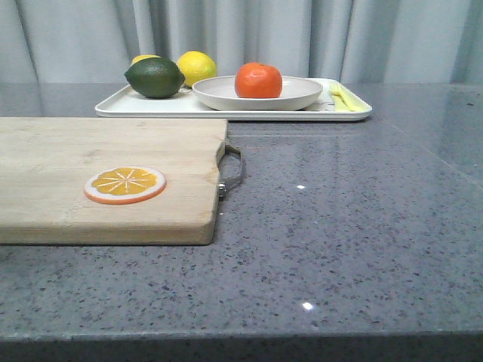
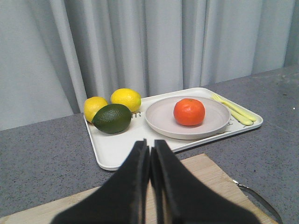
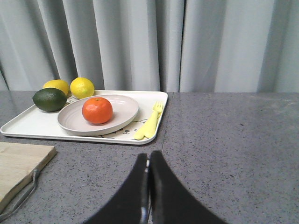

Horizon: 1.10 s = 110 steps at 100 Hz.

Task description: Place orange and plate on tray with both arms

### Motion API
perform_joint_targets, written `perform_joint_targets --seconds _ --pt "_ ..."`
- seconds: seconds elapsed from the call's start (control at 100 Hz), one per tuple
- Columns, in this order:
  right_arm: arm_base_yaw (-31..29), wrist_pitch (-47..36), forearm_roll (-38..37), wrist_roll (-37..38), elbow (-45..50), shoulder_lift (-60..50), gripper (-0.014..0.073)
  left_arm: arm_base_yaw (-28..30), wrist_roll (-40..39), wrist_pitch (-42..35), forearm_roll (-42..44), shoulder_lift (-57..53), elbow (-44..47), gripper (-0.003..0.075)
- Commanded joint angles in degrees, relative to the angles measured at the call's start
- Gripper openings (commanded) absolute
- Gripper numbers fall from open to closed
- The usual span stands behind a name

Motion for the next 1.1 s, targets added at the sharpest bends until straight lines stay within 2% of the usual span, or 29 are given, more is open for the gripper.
perform_joint_targets --seconds 0.0,0.56,0.61,0.66,0.73,0.83,0.9,0.97,1.09 --pt "-0.2 -4.4 -0.4 -0.6 -1.5 0.3 -0.0066 0.1 -0.1 -1.9 0.7 0.0 -1.4 -0.0019" --pt "-0.2 -4.4 -0.4 -0.6 -1.5 0.3 -0.0066 0.1 -0.1 -2.4 1.2 -0.2 -1.0 -0.0019" --pt "-0.2 -4.4 -0.4 -0.6 -1.5 0.3 -0.0066 0.1 -0.2 -2.4 3.7 -0.6 -0.6 -0.0019" --pt "-0.2 -4.4 -0.4 -0.6 -1.5 0.3 -0.0066 0.1 -1.9 -2.4 10.4 -1.3 0.5 -0.0019" --pt "-0.2 -4.4 -0.4 -0.6 -1.5 0.3 -0.0066 0.8 -10.8 -2.4 22.8 -2.6 2.2 -0.0019" --pt "-0.2 -4.4 -0.4 -0.6 -1.5 0.3 -0.0066 3.9 -30.1 -2.4 38.4 -5.7 5.4 -0.0019" --pt "-0.2 -4.4 -0.4 -0.6 -1.5 0.3 -0.0066 7.0 -40.6 -2.3 48.0 -8.5 8.3 -0.0019" --pt "-0.2 -4.4 -0.4 -0.6 -1.5 0.3 -0.0066 10.7 -47.4 -1.7 54.0 -11.8 11.3 -0.0019" --pt "-0.2 -4.4 -0.4 -0.6 -1.5 0.3 -0.0066 16.6 -54.3 3.4 60.1 -18.4 16.2 -0.0019"
